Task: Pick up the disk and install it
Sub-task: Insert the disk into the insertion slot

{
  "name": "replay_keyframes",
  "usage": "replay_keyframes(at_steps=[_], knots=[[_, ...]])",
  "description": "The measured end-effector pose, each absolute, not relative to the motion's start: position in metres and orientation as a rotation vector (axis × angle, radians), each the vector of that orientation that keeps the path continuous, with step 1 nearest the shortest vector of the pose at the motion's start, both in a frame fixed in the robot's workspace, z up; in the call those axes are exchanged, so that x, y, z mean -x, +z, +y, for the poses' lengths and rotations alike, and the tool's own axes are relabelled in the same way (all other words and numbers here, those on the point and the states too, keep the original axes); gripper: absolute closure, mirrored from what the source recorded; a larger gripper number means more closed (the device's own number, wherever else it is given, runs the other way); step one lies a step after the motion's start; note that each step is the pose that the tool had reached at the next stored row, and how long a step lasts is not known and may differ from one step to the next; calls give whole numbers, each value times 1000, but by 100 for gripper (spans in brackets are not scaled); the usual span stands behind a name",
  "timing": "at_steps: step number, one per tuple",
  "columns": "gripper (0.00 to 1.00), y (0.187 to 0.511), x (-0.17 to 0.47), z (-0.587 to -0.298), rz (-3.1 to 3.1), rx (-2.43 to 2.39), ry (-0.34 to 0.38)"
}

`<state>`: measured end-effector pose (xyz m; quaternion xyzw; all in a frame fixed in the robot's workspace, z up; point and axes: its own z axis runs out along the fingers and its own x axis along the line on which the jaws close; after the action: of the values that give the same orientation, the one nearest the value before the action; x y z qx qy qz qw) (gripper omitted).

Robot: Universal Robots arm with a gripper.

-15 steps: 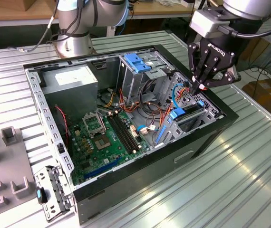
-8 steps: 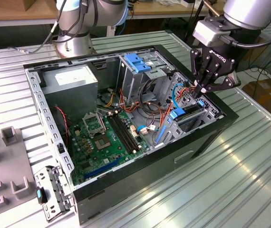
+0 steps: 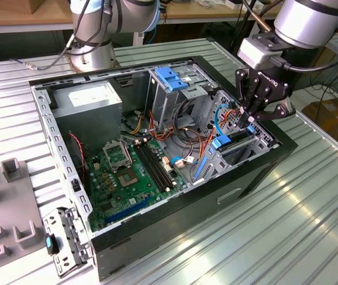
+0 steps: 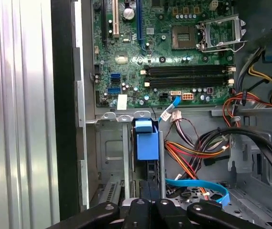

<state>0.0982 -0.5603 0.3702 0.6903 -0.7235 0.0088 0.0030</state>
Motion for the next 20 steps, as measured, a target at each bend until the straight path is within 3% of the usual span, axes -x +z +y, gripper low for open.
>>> replay_keyframes(at_steps=[14, 20], knots=[[89, 336, -98, -560, -2269, -2165, 27], [89, 351, -98, -561, -2271, -2167, 32]])
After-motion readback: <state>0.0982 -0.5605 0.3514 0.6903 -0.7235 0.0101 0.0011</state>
